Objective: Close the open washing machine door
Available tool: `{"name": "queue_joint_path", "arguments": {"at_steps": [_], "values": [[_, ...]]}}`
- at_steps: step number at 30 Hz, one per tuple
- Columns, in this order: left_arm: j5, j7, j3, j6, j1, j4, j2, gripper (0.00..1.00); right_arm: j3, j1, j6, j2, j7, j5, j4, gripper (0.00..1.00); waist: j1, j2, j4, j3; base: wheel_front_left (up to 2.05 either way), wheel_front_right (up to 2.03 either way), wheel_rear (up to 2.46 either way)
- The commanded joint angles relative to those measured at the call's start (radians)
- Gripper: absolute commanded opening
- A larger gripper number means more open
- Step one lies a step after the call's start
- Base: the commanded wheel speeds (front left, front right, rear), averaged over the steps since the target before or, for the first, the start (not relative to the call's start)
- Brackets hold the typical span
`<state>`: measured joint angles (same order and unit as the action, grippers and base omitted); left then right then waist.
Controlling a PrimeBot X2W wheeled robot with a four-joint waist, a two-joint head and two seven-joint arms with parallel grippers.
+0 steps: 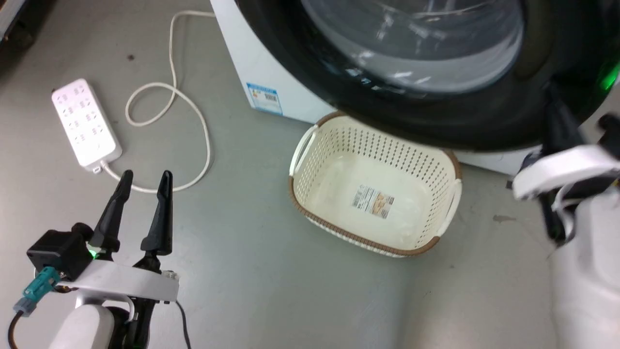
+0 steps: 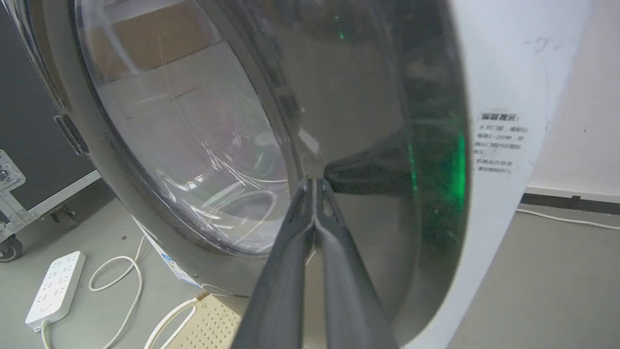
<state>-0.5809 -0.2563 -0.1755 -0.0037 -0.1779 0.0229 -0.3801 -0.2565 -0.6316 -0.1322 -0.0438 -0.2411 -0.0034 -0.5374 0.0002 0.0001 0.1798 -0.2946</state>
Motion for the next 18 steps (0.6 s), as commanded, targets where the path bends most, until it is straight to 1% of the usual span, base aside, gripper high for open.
{"name": "queue_joint_path", "arguments": {"at_steps": [1, 9, 13, 18], "values": [[0.009, -0.005, 0.010, -0.012, -0.017, 0.005, 0.009, 1.00, -0.027, -0.042, 0.002, -0.006, -0.008, -0.023, 0.001, 0.00, -0.0002, -0.0001, 0.012, -0.023, 0.00, 0.00, 0.00], [0.029, -0.005, 0.044, -0.060, -0.044, 0.035, 0.045, 1.00, -0.133, -0.144, 0.002, -0.006, -0.004, -0.107, 0.006, 0.00, -0.0002, -0.0001, 0.040, -0.065, 0.00, 0.00, 0.00], [0.034, -0.005, 0.064, -0.078, -0.051, 0.048, 0.067, 1.00, -0.187, -0.182, 0.002, -0.006, -0.003, -0.125, 0.012, 0.00, -0.0002, -0.0001, 0.049, -0.076, 0.00, 0.00, 0.00], [0.048, -0.005, 0.086, -0.095, -0.056, 0.058, 0.080, 1.00, -0.235, -0.229, 0.002, -0.006, 0.000, -0.156, 0.020, 0.00, -0.0002, -0.0001, 0.057, -0.093, 0.00, 0.00, 0.00]]}}
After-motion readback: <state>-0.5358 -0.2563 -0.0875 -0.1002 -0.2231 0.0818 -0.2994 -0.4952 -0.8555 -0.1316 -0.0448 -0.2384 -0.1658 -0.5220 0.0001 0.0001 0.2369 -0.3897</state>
